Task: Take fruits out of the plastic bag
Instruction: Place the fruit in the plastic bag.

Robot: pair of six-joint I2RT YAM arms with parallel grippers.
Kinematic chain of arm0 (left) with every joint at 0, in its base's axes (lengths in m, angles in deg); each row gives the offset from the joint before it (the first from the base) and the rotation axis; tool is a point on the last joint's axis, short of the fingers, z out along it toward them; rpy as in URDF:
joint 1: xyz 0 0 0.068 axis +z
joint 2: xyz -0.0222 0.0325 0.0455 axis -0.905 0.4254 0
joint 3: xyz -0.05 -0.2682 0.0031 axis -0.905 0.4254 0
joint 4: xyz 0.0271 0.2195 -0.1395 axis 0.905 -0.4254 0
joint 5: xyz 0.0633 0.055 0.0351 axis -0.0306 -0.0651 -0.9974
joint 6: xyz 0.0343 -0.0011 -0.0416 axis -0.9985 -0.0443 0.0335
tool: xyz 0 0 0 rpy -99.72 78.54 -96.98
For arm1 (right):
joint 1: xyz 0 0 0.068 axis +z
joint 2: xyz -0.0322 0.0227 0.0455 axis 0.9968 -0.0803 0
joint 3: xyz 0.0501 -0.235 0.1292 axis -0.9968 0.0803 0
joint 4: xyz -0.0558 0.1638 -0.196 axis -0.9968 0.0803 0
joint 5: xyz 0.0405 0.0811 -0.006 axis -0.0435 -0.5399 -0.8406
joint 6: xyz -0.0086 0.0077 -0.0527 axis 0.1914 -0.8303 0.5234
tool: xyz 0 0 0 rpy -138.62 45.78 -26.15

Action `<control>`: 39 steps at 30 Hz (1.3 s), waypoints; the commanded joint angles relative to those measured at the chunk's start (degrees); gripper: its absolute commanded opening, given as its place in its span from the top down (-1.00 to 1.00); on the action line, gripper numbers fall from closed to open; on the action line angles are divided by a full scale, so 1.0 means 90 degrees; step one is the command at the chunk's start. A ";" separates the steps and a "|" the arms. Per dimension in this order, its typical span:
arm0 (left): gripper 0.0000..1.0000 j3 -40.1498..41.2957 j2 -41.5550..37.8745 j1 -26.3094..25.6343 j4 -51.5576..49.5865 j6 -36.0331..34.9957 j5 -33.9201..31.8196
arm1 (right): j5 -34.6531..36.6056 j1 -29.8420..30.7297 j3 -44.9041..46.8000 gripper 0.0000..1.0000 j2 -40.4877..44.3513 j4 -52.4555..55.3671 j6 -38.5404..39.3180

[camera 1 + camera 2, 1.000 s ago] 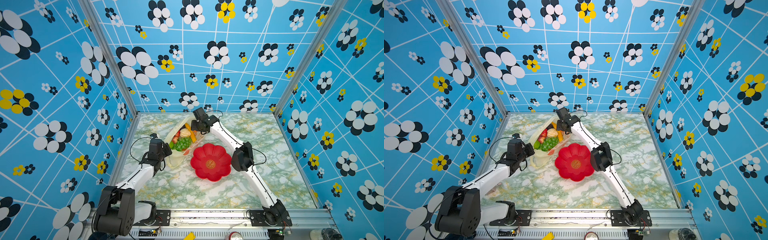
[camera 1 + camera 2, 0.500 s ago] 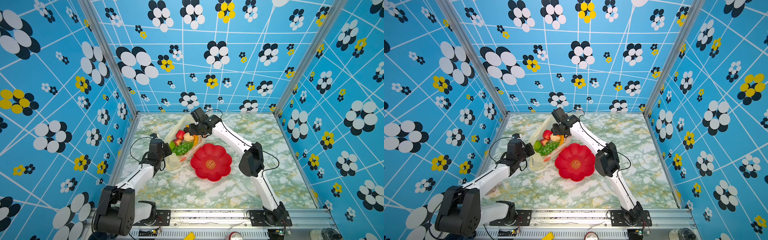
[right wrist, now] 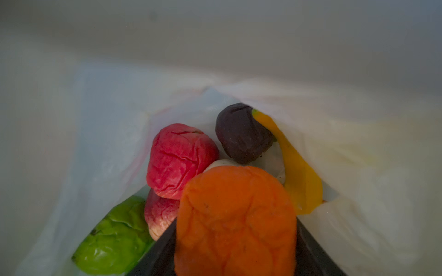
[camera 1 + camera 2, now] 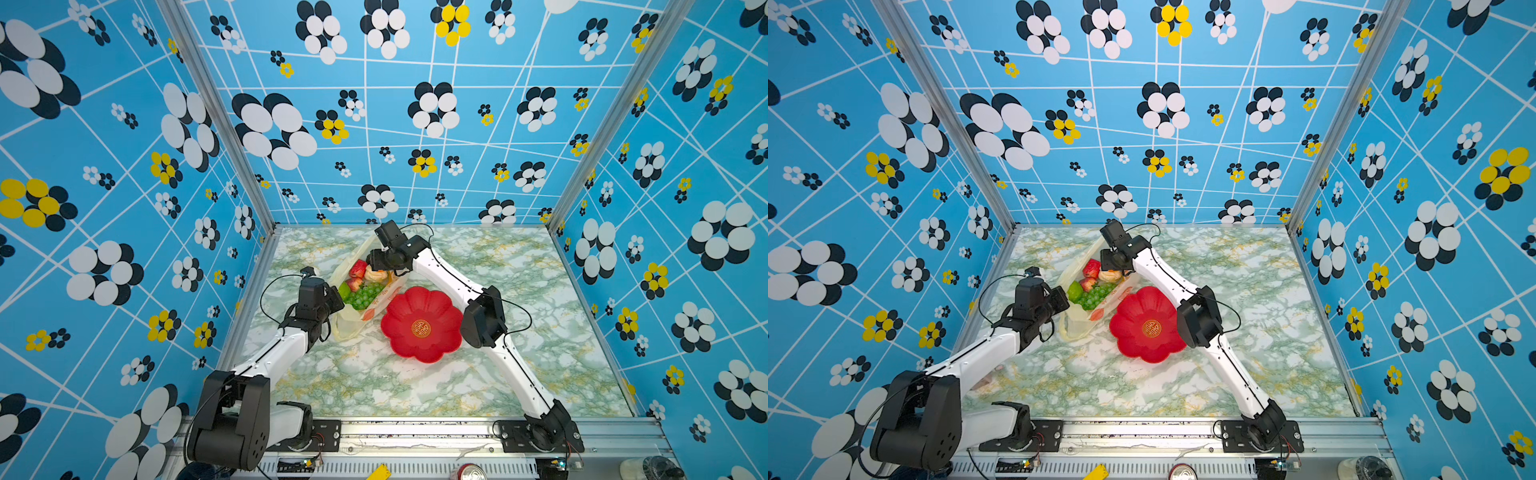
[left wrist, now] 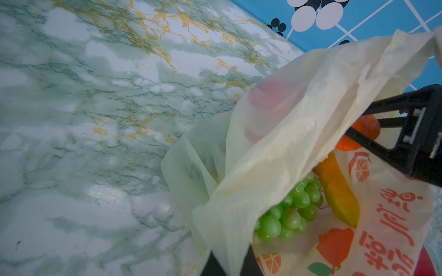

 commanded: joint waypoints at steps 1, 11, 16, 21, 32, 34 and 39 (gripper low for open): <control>0.97 0.0018 0.0014 -0.0011 0.0034 -0.0139 -0.0054 | -0.0439 0.0003 -0.0666 -0.28 -0.0419 0.0169 0.0090; 0.97 -0.0011 0.0046 -0.0010 -0.0058 -0.0122 -0.0108 | -0.1153 0.0118 0.0764 -0.43 0.0747 -0.0591 0.0442; 0.97 -0.0009 0.0037 -0.0015 -0.0047 -0.0119 -0.0106 | -0.1301 0.0289 0.1610 -0.48 0.1164 -0.1172 0.0973; 0.97 -0.0017 0.0021 -0.0012 -0.0064 -0.0118 -0.0124 | -0.0768 0.0384 0.0515 -0.42 0.0436 -0.0191 0.1062; 0.97 -0.0010 -0.0001 -0.0016 -0.0060 -0.0116 -0.0078 | -0.0539 0.0557 0.0506 -0.63 0.0327 0.0043 0.1025; 0.97 -0.0009 0.0004 -0.0016 -0.0052 -0.0119 -0.0079 | -0.0476 0.0554 0.0512 -0.63 0.0243 -0.0029 0.0882; 0.97 0.0008 -0.0014 -0.0016 -0.0020 -0.0121 -0.0059 | -0.0268 0.0559 0.0030 -0.56 -0.0266 -0.0025 0.0770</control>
